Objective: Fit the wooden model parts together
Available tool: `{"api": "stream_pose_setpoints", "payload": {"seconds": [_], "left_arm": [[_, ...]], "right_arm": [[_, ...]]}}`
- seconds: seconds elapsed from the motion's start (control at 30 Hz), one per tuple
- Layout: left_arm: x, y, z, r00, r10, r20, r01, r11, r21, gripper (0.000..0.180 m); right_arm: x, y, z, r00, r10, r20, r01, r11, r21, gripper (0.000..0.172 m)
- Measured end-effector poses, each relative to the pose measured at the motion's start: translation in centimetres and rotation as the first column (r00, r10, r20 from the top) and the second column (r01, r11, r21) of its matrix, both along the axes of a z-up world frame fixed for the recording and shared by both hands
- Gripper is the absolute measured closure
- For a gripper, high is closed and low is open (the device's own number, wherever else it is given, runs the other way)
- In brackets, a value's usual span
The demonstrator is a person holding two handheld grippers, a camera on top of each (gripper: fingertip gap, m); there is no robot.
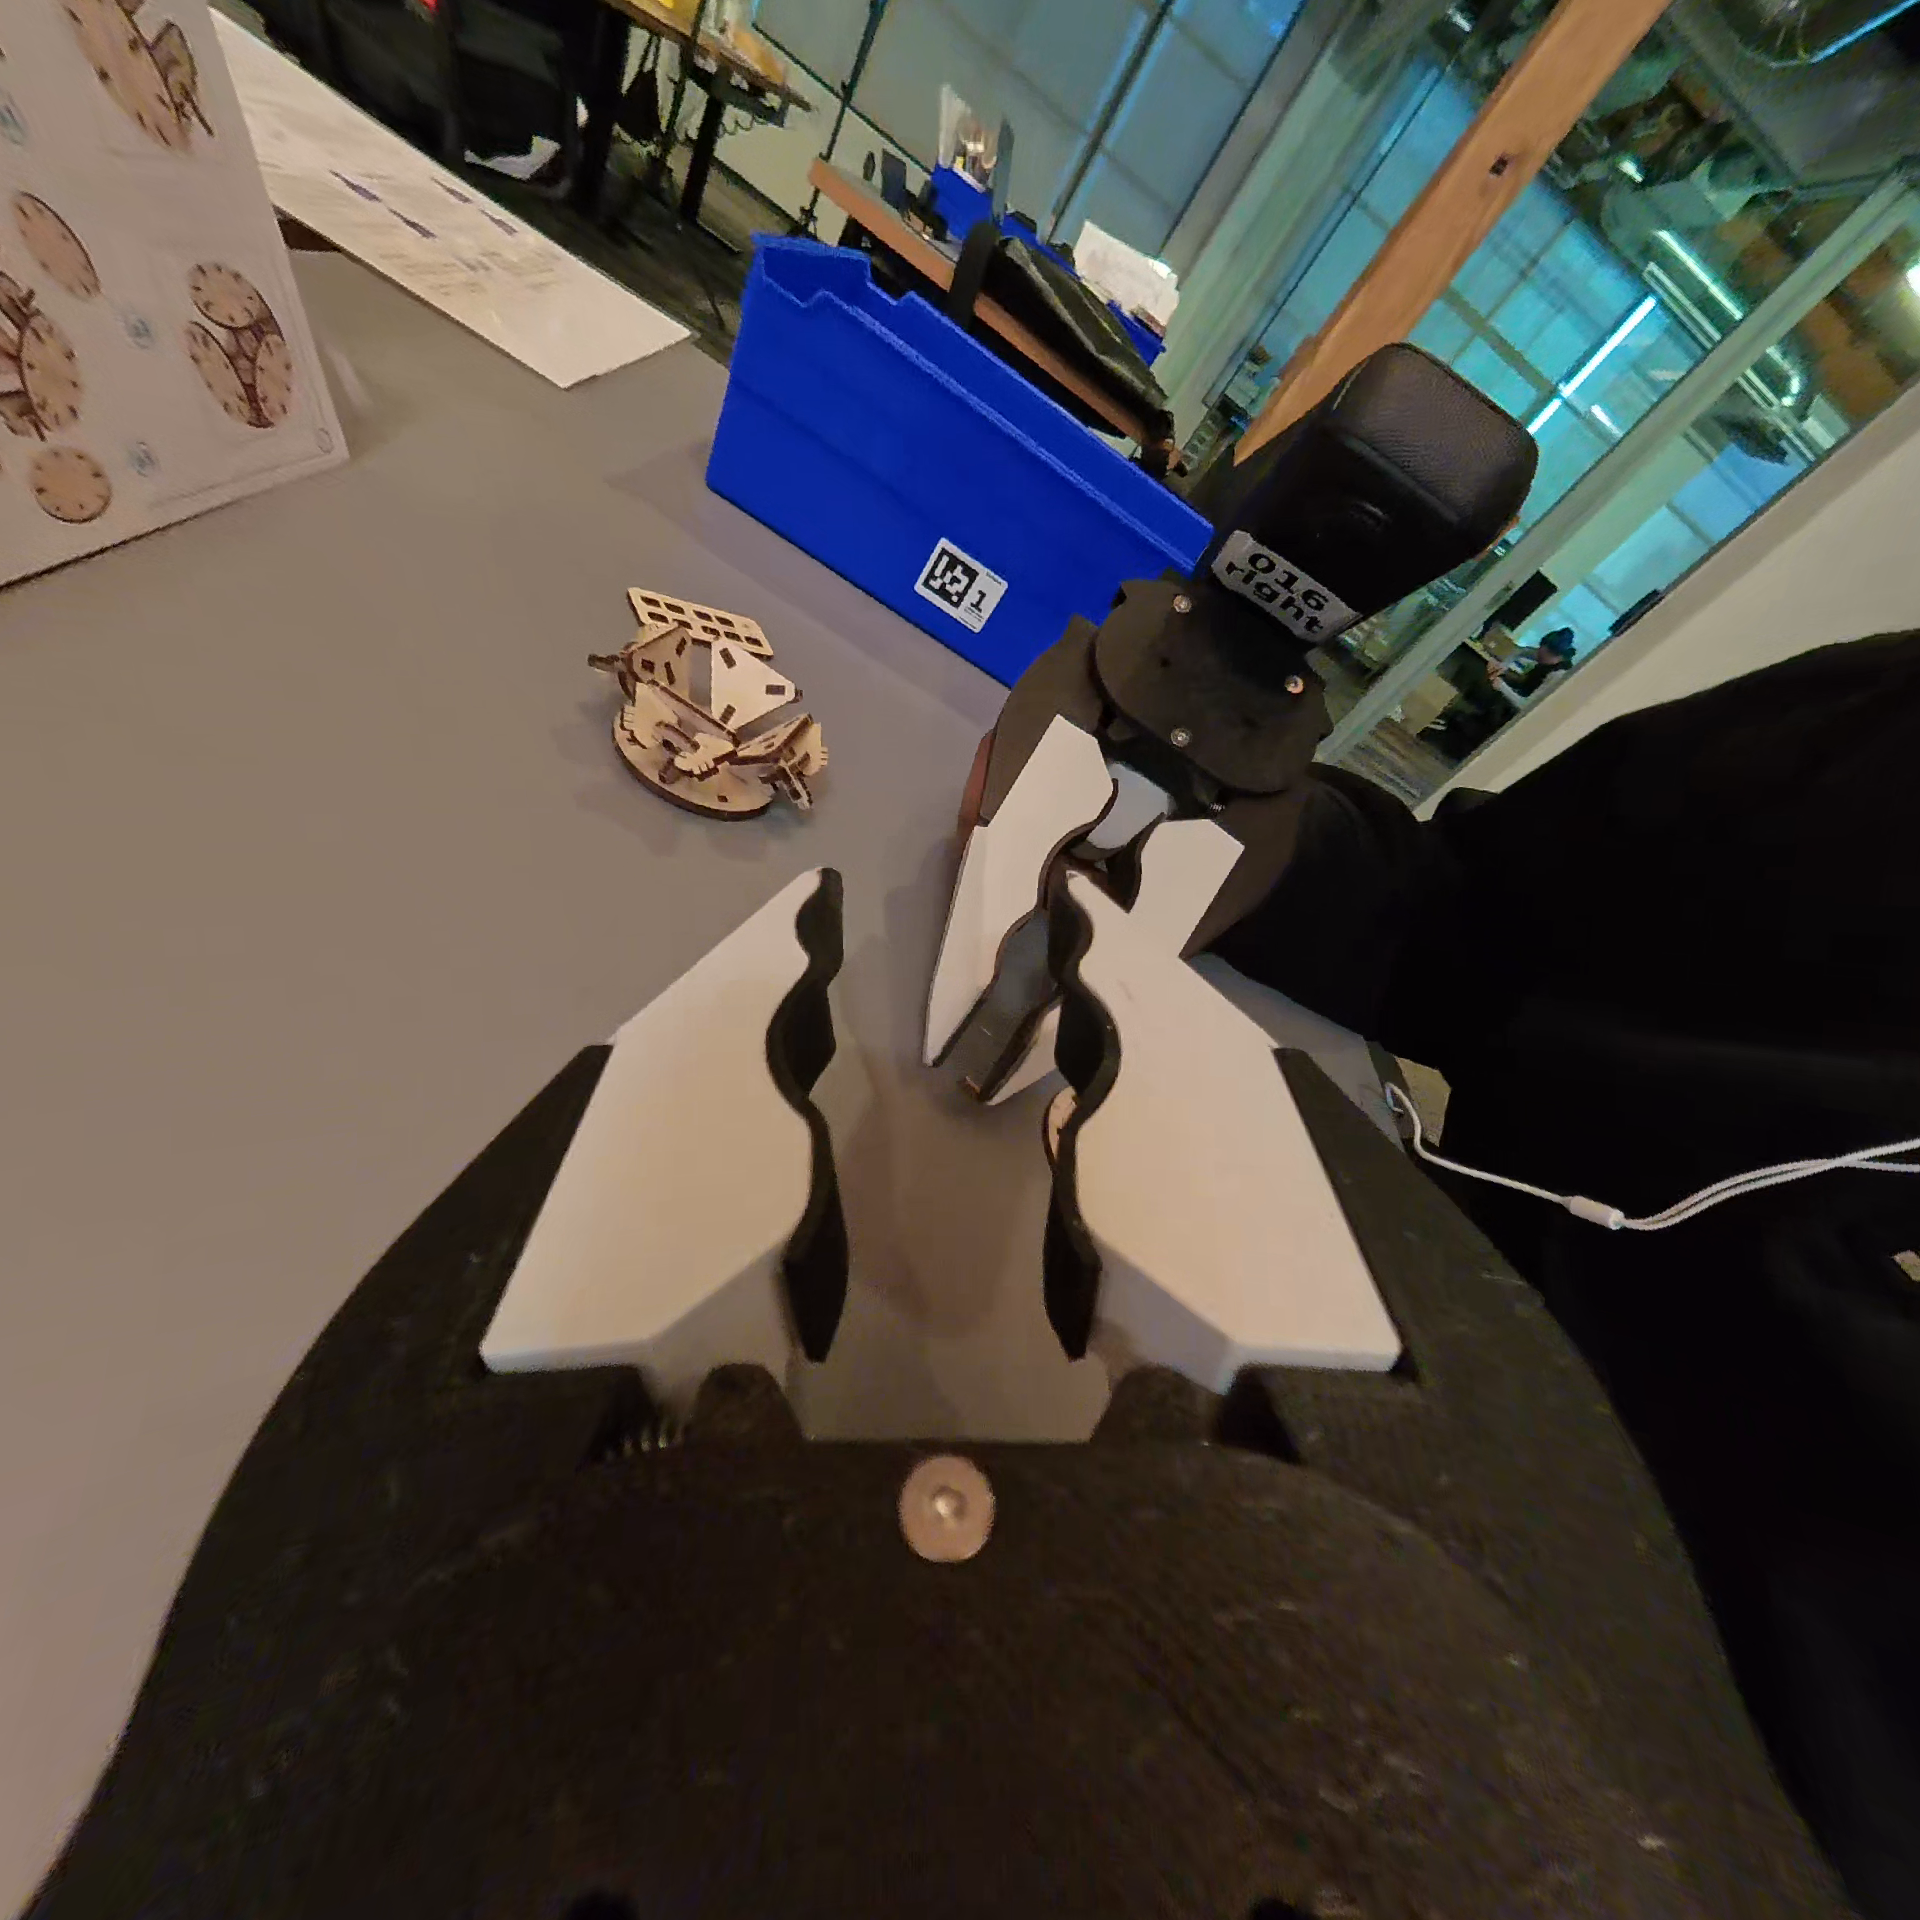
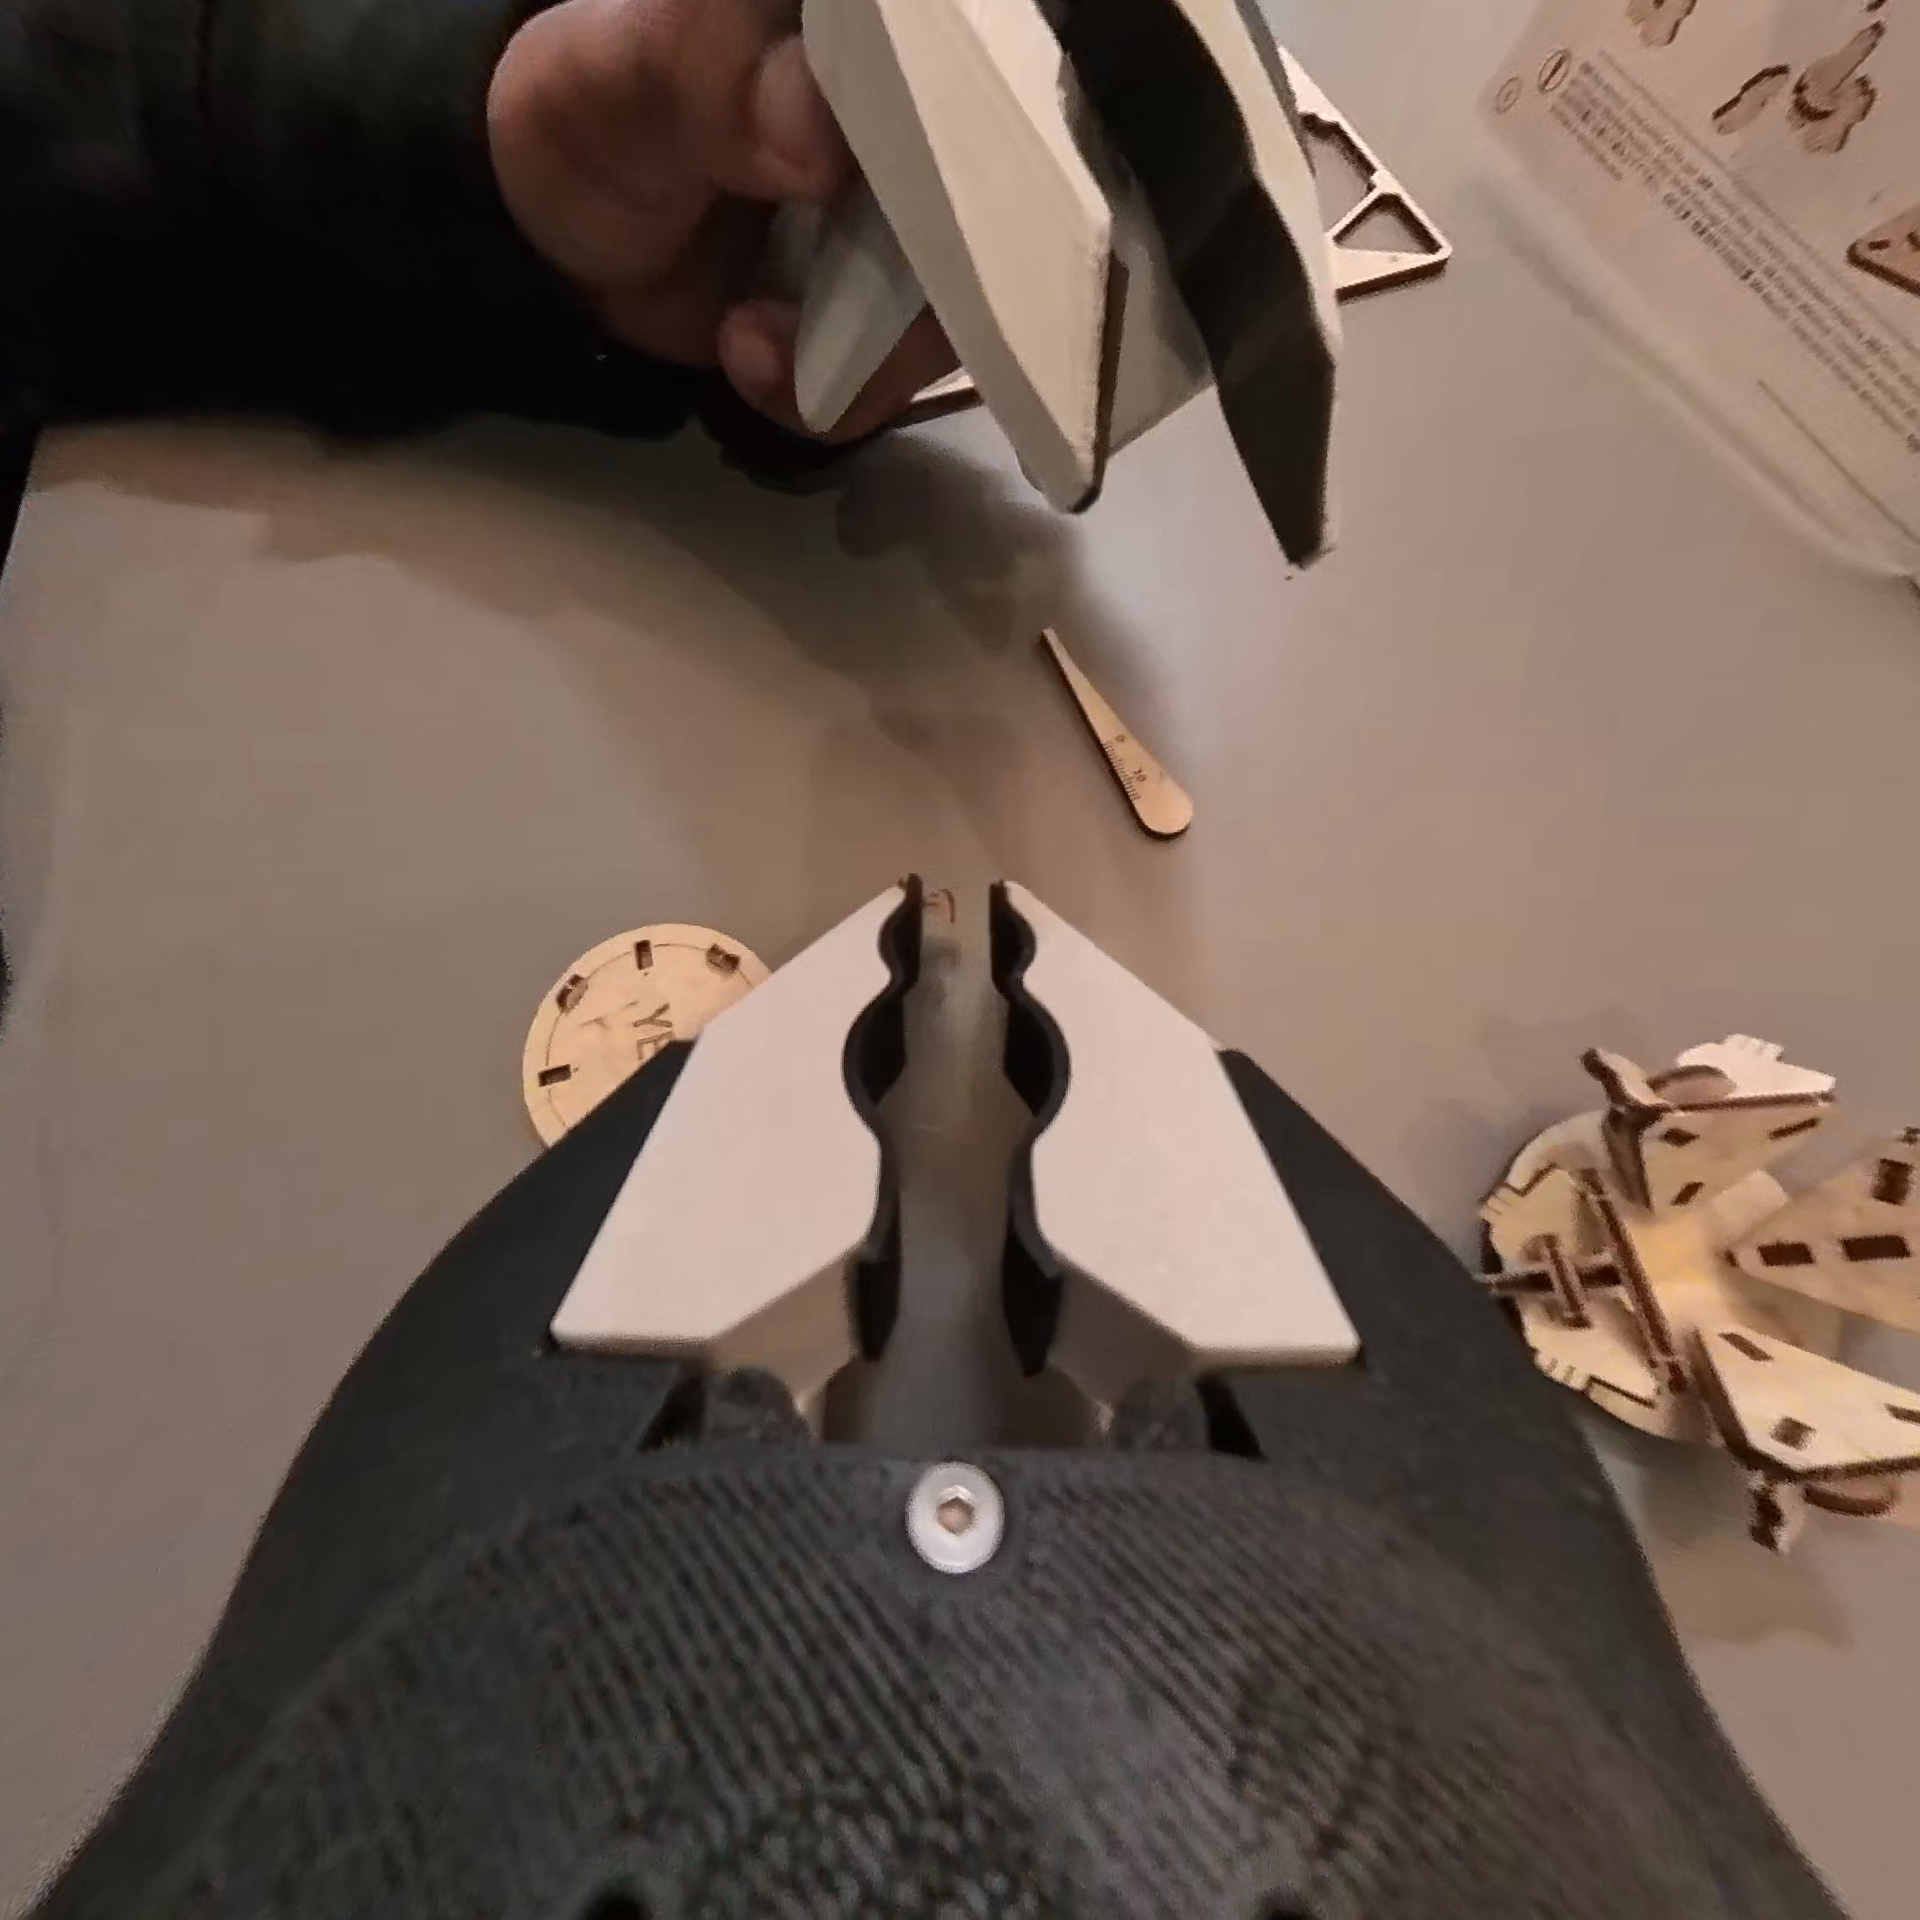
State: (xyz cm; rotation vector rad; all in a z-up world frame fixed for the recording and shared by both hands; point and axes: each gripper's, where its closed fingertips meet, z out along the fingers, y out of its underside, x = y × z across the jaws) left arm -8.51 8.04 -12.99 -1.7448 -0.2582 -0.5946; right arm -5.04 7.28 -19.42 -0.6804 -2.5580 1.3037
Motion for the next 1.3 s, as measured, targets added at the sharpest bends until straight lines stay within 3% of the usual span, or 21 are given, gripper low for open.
{"api": "stream_pose_setpoints", "payload": {"seconds": [0.3, 0.53, 0.87, 1.23, 1.3], "left_arm": [[-0.1, 0.0, 0.1, 0.998, 0.017, -0.053, -0.017, 1.000, -0.011, 0.144], [-0.3, -0.1, -0.5, 0.992, 0.033, -0.120, -0.039, 0.998, -0.052, 0.145], [-0.1, 0.0, -0.5, 0.977, 0.045, -0.207, -0.061, 0.996, -0.071, 0.146], [-0.6, -0.2, 0.2, 0.979, 0.069, -0.191, -0.078, 0.996, -0.036, 0.148], [-0.8, -0.3, 0.4, 0.979, 0.079, -0.188, -0.086, 0.996, -0.029, 0.147]], "right_arm": [[-1.5, 2.3, 1.1, 0.994, -0.091, -0.061, 0.089, 0.996, -0.022, 0.157], [-2.6, 4.2, 0.8, 0.977, -0.181, -0.113, 0.189, 0.980, 0.063, 0.155], [-2.9, 4.9, -0.3, 0.968, -0.241, -0.068, 0.247, 0.964, 0.097, 0.140], [-3.6, 5.5, -1.4, 0.952, -0.305, 0.026, 0.302, 0.949, 0.085, 0.101], [-2.6, 4.7, -1.4, 0.973, -0.222, 0.058, 0.219, 0.974, 0.067, 0.076]]}}
